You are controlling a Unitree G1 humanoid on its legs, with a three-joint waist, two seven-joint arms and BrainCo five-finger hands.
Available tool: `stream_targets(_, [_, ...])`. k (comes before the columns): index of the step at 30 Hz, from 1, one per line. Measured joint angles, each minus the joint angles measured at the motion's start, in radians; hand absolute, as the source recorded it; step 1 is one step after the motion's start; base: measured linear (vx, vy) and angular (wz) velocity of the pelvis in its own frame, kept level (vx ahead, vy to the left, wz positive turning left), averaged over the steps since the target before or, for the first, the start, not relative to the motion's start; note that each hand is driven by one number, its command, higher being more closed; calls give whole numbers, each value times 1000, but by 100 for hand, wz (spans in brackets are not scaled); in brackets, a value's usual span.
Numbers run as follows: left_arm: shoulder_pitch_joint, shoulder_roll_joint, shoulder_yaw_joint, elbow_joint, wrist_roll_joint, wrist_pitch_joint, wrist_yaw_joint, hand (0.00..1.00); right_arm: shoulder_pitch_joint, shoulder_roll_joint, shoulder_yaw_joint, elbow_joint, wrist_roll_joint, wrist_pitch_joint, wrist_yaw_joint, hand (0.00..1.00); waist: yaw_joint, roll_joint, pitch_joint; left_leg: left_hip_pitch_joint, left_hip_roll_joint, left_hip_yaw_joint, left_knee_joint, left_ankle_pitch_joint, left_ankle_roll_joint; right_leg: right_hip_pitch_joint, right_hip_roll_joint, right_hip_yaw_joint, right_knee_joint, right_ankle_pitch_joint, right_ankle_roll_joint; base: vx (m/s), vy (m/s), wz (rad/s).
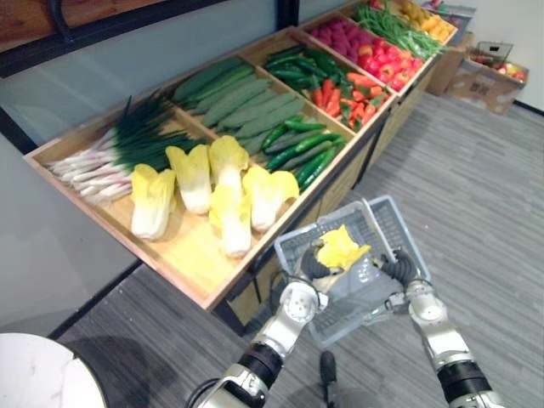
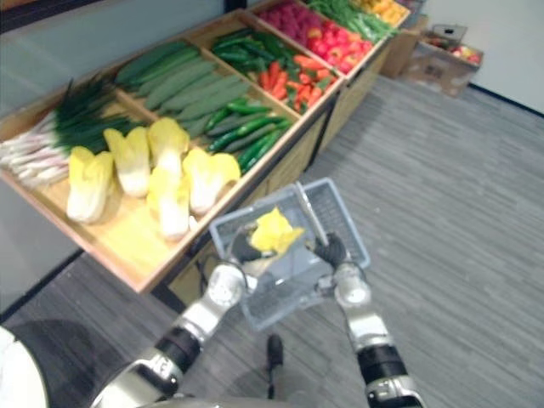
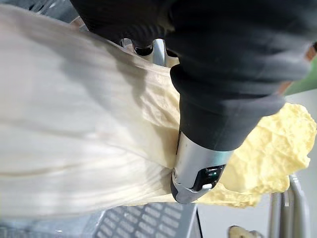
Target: Pick vegetable in the basket
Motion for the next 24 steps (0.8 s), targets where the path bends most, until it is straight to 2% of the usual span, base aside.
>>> stream_targets(5, [-7,-17,20,53,35,0,5,100,39,-16,24,-45,27,-24,10,100,-2,-10,-4,4,3,16,2,-4,-4,-7,7,14,0,-2,2,6,-7,-9])
stream_targets(18, [-9,-26,53,152,39,7,30,100,97,-17,64,-82,42,-29,42,100,-5,-24,-12,4,3,23,1,-10,-5,-10,8,19,0,1,-1,4,-1,-2])
stream_targets(19, [-10,-27,59,168,40,11,33,0,98,-17,75,-82,42,-30,45,100,-6,-28,-15,4,3,23,0,-10,-5,-10,8,20,0,1,-1,0,0,0])
stream_targets(24, [-9,-26,75,214,40,22,34,0,118,-19,75,-103,43,-33,48,100,-8,-39,-26,4,3,24,0,-10,-5,-10,7,20,0,1,-1,0,0,0])
